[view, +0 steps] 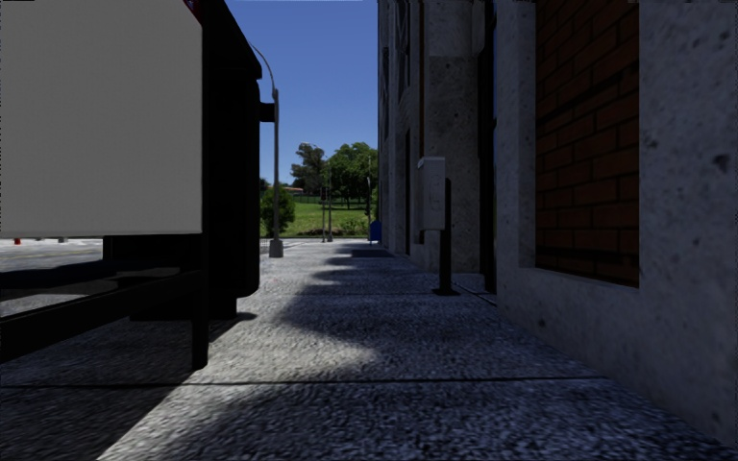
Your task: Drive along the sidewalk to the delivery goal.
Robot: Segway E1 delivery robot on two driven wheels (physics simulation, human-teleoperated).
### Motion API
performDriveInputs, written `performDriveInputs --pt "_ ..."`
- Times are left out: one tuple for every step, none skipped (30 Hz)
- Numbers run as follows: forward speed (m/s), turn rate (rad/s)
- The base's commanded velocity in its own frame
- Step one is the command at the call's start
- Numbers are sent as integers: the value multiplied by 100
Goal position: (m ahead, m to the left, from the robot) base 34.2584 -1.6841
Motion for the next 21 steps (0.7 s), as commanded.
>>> performDriveInputs --pt "200 39" --pt "200 39" --pt "200 34" --pt "200 0" --pt "200 0" --pt "200 0" --pt "200 0" --pt "200 0" --pt "200 0" --pt "200 0" --pt "200 0" --pt "200 0" --pt "200 0" --pt "200 0" --pt "200 0" --pt "200 0" --pt "200 0" --pt "200 0" --pt "200 0" --pt "200 0" --pt "200 0"
